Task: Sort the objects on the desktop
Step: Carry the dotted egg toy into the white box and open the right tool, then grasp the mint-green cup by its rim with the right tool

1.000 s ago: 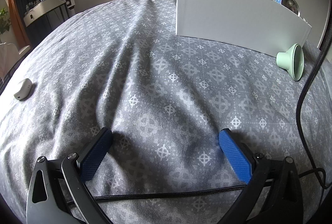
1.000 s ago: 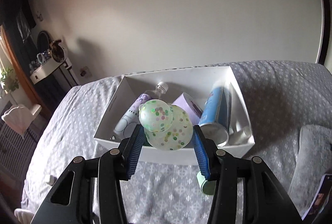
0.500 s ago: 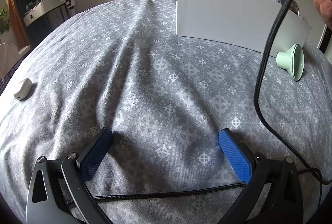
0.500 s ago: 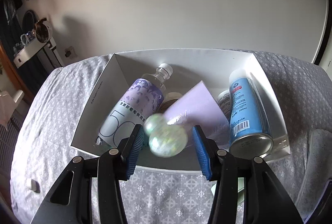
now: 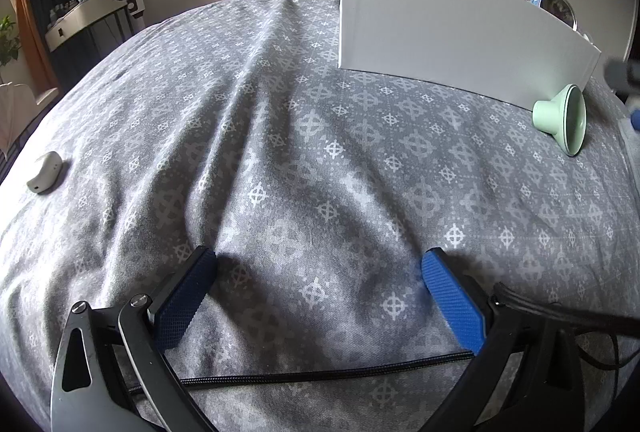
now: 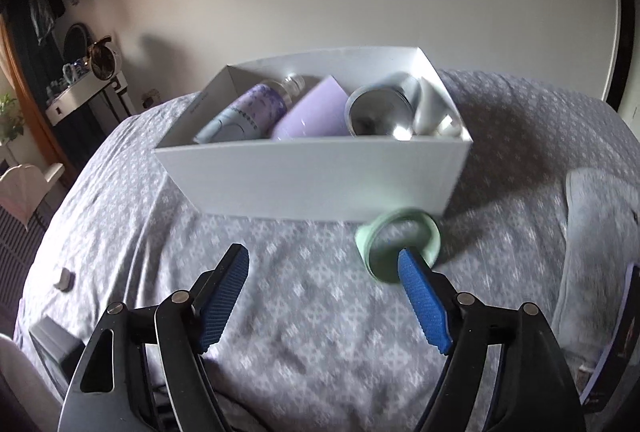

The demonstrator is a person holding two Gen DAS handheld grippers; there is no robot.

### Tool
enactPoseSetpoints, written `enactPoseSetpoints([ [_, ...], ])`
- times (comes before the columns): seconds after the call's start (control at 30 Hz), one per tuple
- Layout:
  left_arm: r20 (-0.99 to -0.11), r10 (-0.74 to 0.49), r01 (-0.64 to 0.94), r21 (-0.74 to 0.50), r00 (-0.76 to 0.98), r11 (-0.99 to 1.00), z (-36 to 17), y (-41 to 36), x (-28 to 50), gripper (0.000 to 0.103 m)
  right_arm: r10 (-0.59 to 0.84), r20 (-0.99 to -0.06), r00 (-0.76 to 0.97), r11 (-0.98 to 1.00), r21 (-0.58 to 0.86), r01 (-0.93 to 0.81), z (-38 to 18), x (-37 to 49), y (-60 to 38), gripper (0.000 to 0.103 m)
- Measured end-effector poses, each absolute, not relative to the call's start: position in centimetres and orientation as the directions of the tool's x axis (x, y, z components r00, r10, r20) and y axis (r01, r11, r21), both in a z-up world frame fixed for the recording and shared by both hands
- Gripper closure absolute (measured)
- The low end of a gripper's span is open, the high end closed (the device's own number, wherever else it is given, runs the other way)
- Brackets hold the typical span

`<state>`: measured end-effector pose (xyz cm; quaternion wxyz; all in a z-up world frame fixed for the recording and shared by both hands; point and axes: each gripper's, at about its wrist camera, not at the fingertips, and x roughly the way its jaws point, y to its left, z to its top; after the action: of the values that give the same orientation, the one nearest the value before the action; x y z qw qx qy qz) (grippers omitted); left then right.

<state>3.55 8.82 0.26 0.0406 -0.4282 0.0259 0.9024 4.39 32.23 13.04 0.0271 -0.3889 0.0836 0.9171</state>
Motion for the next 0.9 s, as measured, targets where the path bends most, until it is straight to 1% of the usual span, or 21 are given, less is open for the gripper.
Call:
enactPoseSetpoints([
  [0.17, -0.775, 0.051, -0.096, 0.012, -0.630, -0.995, 0.3, 8.8, 3.6, 0.000, 0.016, -0.771, -0.636, -0.956, 0.175, -0.236, 8.4, 7.5, 37.1, 0.026],
  [0.27, -0.775, 0.051, -0.096, 0.012, -0.630, -0.995, 0.3, 8.8, 3.6, 0.000, 0.032, -0.801, -0.598, -0.943, 0.175, -0.284, 6.9, 7.6, 38.9, 0.026],
  [0.37, -0.775, 0.051, -0.096, 0.012, -0.630, -0.995, 0.3, 8.8, 3.6, 0.000, 0.021, -0.798, -0.602, -0.958, 0.157, -0.241, 7.1, 6.0, 38.3, 0.026],
  [0.43, -0.775, 0.051, -0.096, 0.012, -0.630, -0.995, 0.3, 8.8, 3.6, 0.000, 0.024, -0.803, -0.596, -0.977, 0.106, -0.183, 7.1, 4.0, 36.9, 0.026],
  [0.53, -0.775, 0.051, -0.096, 0.012, -0.630, -0.995, 0.3, 8.8, 3.6, 0.000, 0.055, -0.815, -0.577, -0.984, 0.053, -0.170, 6.5, 1.5, 36.1, 0.026],
  [0.63, -0.775, 0.051, -0.096, 0.012, -0.630, -0.995, 0.3, 8.8, 3.6, 0.000, 0.025, -0.846, -0.533, -0.972, 0.105, -0.212, 5.3, -1.3, 36.9, 0.026],
  [0.7, -0.775, 0.051, -0.096, 0.012, -0.630, -0.995, 0.3, 8.8, 3.6, 0.000, 0.029, -0.863, -0.504, -0.959, 0.118, -0.257, 4.7, -2.7, 37.5, 0.026],
  [0.73, -0.775, 0.051, -0.096, 0.012, -0.630, -0.995, 0.3, 8.8, 3.6, 0.000, 0.026, -0.860, -0.510, -0.957, 0.126, -0.260, 4.7, -3.2, 37.6, 0.022],
  [0.77, -0.775, 0.051, -0.096, 0.012, -0.630, -0.995, 0.3, 8.8, 3.6, 0.000, 0.021, -0.855, -0.518, -0.958, 0.131, -0.254, 4.8, -3.6, 37.6, 0.021],
  [0.9, -0.775, 0.051, -0.096, 0.012, -0.630, -0.995, 0.3, 8.8, 3.6, 0.000, 0.037, -0.862, -0.506, -0.964, 0.104, -0.246, 4.6, -5.0, 37.3, 0.021],
])
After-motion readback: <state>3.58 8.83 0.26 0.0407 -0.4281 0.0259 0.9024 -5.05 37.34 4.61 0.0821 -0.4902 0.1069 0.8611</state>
